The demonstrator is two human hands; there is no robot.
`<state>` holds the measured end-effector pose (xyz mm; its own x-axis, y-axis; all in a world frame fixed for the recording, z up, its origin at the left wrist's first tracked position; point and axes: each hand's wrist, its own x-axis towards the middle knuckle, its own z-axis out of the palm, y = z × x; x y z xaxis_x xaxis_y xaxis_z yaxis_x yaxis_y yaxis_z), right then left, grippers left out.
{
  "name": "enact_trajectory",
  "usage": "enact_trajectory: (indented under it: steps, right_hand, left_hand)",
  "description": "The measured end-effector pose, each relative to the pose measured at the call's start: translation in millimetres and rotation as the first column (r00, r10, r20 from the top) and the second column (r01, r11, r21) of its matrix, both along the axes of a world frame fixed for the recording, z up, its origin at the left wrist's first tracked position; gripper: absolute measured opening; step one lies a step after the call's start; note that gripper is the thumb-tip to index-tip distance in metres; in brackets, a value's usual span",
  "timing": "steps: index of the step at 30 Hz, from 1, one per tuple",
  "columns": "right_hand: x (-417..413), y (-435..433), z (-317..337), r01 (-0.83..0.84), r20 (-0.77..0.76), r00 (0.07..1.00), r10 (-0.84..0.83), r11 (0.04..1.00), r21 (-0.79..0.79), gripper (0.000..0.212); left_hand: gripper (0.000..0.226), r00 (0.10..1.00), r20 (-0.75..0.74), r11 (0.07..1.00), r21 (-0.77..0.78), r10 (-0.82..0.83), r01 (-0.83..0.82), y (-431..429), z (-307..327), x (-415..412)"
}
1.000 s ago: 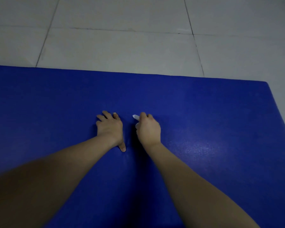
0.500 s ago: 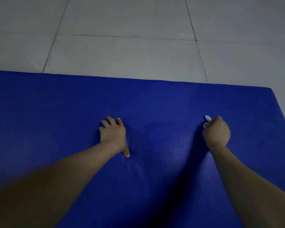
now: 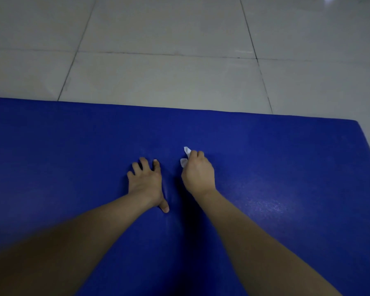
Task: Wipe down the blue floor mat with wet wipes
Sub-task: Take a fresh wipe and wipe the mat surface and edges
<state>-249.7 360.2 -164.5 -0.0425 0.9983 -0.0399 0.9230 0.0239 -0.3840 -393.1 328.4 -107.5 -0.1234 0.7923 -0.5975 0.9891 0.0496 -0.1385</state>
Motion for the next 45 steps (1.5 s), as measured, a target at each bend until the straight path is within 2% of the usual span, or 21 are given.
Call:
enact_trajectory:
  steps: [3, 5, 9, 12, 13, 15, 17, 19, 22, 26, 30, 33, 36, 38, 40, 45]
  right_hand:
    - [21, 5, 9, -0.136, 0.128, 0.981, 0.143, 0.989, -0.066, 0.019]
    - [45, 13, 18, -0.113, 0.165, 0.978, 0.13, 0.988, -0.108, 0.014]
    - [123, 25, 28, 0.15, 0.247, 0.962, -0.118, 0.982, -0.115, 0.022]
    - [179, 31, 28, 0.387, 0.287, 0.894, -0.343, 0.915, -0.114, 0.035]
    - [189, 33, 28, 0.452, 0.288, 0.868, -0.405, 0.884, -0.117, 0.035]
    - [197, 39, 25, 0.513, 0.27, 0.839, -0.473, 0.852, -0.104, 0.035]
    - [189, 43, 19, 0.516, 0.211, 0.844, -0.493, 0.854, -0.066, 0.036]
    - [172, 44, 13, 0.474, 0.186, 0.867, -0.461, 0.88, -0.025, 0.037]
    - [131, 44, 9, 0.393, 0.167, 0.909, -0.382, 0.918, -0.043, 0.044]
    - [48, 43, 3, 0.17, 0.098, 0.98, -0.172, 0.985, 0.026, 0.044]
    - [5, 41, -1, -0.089, 0.18, 0.982, 0.066, 0.988, 0.124, 0.042]
    - [31, 49, 0, -0.149, 0.241, 0.962, 0.13, 0.987, 0.061, 0.04]
    - [89, 63, -2, 0.056, 0.327, 0.945, -0.035, 0.997, -0.055, 0.04]
    - [131, 65, 2, 0.202, 0.345, 0.923, -0.171, 0.978, -0.055, 0.042]
    - [165, 65, 8, 0.352, 0.291, 0.898, -0.331, 0.936, -0.023, 0.038]
    - [180, 70, 3, 0.553, 0.215, 0.809, -0.546, 0.832, 0.033, 0.043]
  left_hand:
    - [0.163, 1.0, -0.008, 1.0, -0.014, -0.012, 0.012, 0, 2, 0]
    - [0.163, 1.0, -0.004, 0.999, -0.032, -0.028, 0.028, 1, 5, -1]
    - [0.154, 0.988, -0.05, 0.987, -0.069, -0.149, 0.146, 7, 18, -3]
    - [0.117, 0.982, -0.025, 0.981, 0.035, -0.189, 0.19, 24, 27, -7]
    - [0.116, 0.985, -0.018, 0.982, 0.077, -0.172, 0.173, 31, 28, -9]
    - [0.143, 0.997, 0.005, 0.994, 0.076, -0.082, 0.082, 46, 24, -14]
    - [0.164, 0.998, 0.055, 0.999, -0.012, 0.038, -0.037, 57, 15, -20]
    - [0.17, 0.993, 0.071, 0.994, -0.062, 0.099, -0.095, 65, 6, -20]
    - [0.17, 0.991, 0.069, 0.991, -0.07, 0.116, -0.111, 71, 2, -13]
    - [0.17, 0.987, 0.068, 0.988, -0.069, 0.143, -0.138, 70, -3, -13]
    - [0.169, 0.979, 0.115, 0.986, -0.031, 0.166, -0.164, 66, -8, -18]
    - [0.168, 0.961, 0.198, 0.98, 0.008, 0.192, -0.197, 61, -12, -26]
    - [0.163, 0.941, 0.299, 0.977, 0.087, 0.161, -0.195, 52, -21, -42]
    - [0.152, 0.929, 0.359, 0.963, 0.209, 0.086, -0.17, 39, -31, -56]
    - [0.138, 0.922, 0.387, 0.931, 0.334, 0.009, -0.149, 27, -43, -65]
    - [0.105, 0.962, 0.26, 0.851, 0.52, -0.081, -0.068, 17, -59, -61]
